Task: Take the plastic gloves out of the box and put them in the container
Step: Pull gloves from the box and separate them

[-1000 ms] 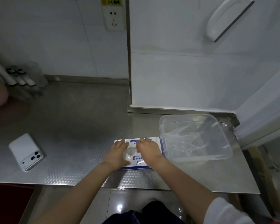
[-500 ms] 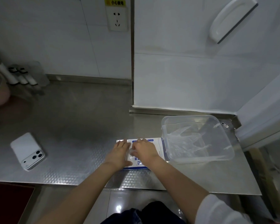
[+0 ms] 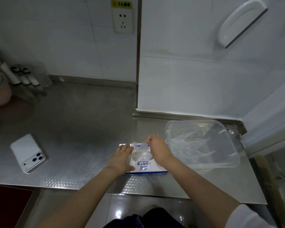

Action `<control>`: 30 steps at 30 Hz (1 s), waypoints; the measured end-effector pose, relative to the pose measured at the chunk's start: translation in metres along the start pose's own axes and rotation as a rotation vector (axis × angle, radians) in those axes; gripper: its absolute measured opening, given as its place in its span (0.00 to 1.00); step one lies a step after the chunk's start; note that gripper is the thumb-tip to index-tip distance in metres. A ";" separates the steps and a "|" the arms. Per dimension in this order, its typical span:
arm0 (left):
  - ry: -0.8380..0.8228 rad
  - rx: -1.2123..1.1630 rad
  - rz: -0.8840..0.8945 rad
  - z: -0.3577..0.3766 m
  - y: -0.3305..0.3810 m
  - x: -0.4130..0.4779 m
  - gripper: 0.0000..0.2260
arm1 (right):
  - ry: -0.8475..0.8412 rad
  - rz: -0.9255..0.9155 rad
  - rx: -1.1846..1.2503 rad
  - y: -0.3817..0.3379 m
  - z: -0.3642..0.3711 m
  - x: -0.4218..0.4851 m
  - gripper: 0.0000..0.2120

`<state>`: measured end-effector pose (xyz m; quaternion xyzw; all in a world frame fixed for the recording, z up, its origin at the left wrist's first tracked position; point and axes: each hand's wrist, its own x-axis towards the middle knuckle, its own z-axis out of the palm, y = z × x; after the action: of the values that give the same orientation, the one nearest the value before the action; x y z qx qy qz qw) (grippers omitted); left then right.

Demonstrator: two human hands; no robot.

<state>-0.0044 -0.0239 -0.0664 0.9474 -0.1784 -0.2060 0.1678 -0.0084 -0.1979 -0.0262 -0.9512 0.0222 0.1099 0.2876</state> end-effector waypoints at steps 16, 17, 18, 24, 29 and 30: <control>-0.025 0.041 -0.030 -0.005 0.008 0.000 0.36 | 0.079 -0.071 0.073 -0.015 -0.039 -0.001 0.09; -0.027 0.040 -0.031 -0.005 0.008 0.001 0.36 | 0.086 -0.088 0.048 -0.013 -0.043 0.000 0.09; -0.033 0.042 -0.033 -0.006 0.008 0.001 0.35 | 0.067 -0.101 0.014 -0.010 -0.044 0.001 0.07; -0.034 0.080 -0.051 -0.004 0.011 -0.001 0.39 | -0.165 -0.097 -0.127 -0.006 -0.002 -0.012 0.21; -0.050 0.040 -0.077 -0.002 0.012 -0.004 0.38 | -0.061 -0.056 -0.192 -0.016 0.021 -0.004 0.13; -0.046 0.032 -0.083 -0.001 0.013 -0.004 0.38 | -0.051 -0.044 -0.203 -0.017 0.022 -0.003 0.13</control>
<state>-0.0108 -0.0331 -0.0589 0.9516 -0.1460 -0.2315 0.1396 -0.0134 -0.1716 -0.0341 -0.9725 -0.0173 0.1293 0.1927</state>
